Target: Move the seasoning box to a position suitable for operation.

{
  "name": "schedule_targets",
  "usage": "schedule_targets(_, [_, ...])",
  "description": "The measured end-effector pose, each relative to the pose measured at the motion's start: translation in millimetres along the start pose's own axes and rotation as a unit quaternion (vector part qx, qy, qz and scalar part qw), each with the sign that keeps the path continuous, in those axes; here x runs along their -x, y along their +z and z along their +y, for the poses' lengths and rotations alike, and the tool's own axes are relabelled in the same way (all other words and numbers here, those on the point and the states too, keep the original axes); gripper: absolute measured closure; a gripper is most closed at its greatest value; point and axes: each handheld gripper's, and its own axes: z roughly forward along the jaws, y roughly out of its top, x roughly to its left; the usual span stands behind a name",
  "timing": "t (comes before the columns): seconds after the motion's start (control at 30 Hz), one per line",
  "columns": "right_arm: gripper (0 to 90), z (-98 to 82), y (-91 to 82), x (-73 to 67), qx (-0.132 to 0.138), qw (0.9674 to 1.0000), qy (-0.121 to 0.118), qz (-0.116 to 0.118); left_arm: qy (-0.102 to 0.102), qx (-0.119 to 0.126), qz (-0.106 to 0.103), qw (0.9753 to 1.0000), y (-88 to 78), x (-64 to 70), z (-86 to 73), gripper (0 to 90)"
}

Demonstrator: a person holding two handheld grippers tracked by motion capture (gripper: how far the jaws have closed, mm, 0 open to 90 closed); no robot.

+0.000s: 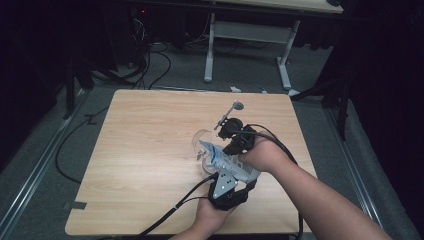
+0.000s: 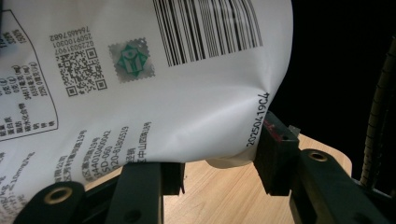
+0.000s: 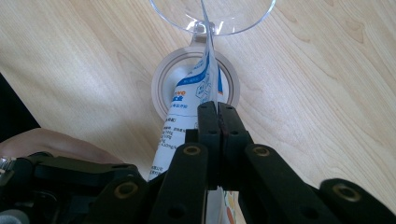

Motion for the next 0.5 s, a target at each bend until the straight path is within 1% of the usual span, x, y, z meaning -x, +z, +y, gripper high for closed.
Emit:
schedule_targets(0.23, [89.7,1.3,1.3,-0.7,0.001,1.0,0.0,-0.001,-0.003,0.001,0.001,1.0,0.3,-0.4,0.1,59.0])
schedule_targets(0.5, [89.8,1.1,0.5,-0.7,0.001,1.0,-0.001,-0.001,-0.001,0.003,-0.001,1.0,-0.4,-0.6,-0.4,59.0])
